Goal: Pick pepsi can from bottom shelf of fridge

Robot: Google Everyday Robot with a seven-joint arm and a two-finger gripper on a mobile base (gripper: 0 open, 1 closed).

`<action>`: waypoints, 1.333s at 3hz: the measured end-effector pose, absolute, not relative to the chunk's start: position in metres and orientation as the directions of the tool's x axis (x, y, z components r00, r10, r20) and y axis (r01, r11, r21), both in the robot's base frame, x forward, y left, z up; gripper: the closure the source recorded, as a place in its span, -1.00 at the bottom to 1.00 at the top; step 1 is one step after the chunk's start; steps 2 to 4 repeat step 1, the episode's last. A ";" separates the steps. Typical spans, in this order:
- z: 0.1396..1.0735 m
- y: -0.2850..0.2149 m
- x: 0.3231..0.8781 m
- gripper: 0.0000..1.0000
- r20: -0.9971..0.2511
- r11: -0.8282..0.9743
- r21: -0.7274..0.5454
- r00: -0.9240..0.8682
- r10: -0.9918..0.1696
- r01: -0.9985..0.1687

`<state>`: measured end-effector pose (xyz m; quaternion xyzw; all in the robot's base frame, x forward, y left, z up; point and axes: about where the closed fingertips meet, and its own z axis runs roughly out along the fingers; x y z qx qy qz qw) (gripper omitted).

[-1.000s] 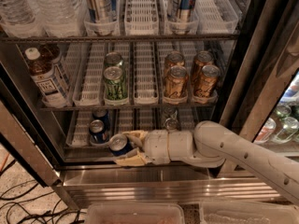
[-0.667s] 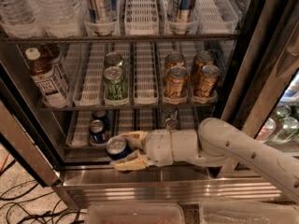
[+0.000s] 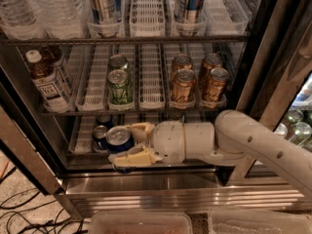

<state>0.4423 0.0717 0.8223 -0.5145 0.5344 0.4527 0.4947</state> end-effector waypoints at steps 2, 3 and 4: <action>0.863 0.075 0.453 1.00 -0.994 0.072 0.008 -0.016 -0.112 -0.997; 0.863 0.075 0.453 1.00 -0.994 0.072 0.008 -0.016 -0.112 -0.997; 0.863 0.075 0.453 1.00 -0.994 0.072 0.008 -0.016 -0.112 -0.997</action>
Offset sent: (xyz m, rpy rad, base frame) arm 0.0000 0.0000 0.0000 0.0000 0.0000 0.0000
